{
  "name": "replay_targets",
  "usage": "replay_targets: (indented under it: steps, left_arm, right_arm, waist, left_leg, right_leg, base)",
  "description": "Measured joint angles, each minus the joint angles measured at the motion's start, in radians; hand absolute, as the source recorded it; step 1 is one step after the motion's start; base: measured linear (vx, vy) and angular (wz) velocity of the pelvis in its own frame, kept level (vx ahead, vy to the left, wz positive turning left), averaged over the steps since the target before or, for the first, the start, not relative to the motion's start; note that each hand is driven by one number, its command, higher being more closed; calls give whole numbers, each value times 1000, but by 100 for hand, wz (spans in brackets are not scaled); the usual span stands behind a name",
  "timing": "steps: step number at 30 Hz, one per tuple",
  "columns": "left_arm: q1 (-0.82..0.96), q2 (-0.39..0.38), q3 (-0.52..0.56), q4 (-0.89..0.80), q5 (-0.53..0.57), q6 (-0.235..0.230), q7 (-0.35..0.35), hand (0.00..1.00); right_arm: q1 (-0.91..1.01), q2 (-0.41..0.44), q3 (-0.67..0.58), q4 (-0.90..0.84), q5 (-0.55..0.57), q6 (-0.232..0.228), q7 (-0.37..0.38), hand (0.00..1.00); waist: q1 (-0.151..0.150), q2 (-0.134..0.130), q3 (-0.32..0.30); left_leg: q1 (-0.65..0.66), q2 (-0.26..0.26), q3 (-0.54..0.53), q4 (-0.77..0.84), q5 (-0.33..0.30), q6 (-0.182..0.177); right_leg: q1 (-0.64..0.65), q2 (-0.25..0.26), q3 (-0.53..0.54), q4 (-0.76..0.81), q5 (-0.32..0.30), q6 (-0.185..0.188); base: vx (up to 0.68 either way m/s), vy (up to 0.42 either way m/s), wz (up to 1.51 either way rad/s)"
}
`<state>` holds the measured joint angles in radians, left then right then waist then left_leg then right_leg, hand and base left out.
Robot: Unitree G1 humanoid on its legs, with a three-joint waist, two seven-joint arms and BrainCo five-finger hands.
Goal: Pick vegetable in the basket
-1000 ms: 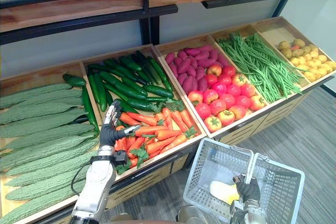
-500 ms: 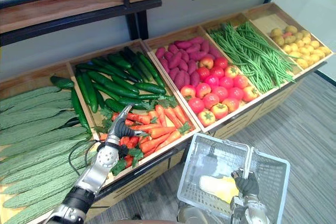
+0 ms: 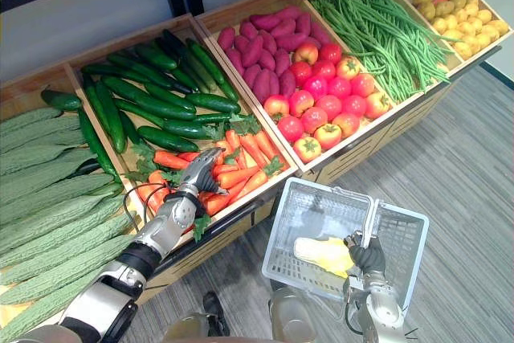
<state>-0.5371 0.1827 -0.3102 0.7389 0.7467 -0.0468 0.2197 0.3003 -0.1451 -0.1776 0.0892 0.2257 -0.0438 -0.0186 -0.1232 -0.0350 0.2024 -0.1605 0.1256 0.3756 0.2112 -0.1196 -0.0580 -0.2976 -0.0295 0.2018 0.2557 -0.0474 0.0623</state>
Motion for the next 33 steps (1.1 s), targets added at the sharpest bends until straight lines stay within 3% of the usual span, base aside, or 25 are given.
replay_targets:
  steps: [1,11,22,27,33]
  left_arm:
    - [-2,-3,-1,9,17,3,3,100]
    - [-26,-38,46,52,50,10,-1,100]
    - [-22,-12,67,43,10,37,4,100]
    - [63,9,79,-106,-23,43,26,100]
    - [201,27,167,-424,-73,61,127,100]
  right_arm:
    - [-3,-1,0,-1,0,0,0,100]
    - [0,-3,1,-39,2,-15,-4,100]
    - [13,0,-2,-78,6,-18,-25,100]
    - [13,7,-9,-80,9,-23,-26,100]
    - [29,23,-12,-81,9,-24,-27,100]
  waist:
    - [-1,-1,8]
    - [1,4,44]
    - [-2,22,57]
    - [0,25,59]
    - [6,26,59]
  left_leg:
    - [-5,0,4,2,0,1]
    - [-6,0,7,12,-3,4]
    - [11,-2,1,-2,-2,4]
    - [21,-3,-4,-5,-2,3]
    - [55,-9,-12,-27,0,1]
  right_leg:
    - [-7,0,4,1,1,2]
    - [-5,-1,7,1,3,5]
    - [18,-4,-2,-14,4,6]
    - [28,-4,-7,-17,3,6]
    - [61,-7,-20,-19,-2,7]
  base:
    - [24,5,-7]
    - [-1,1,-1]
    - [10,0,1]
    - [13,0,2]
    - [-12,-2,4]
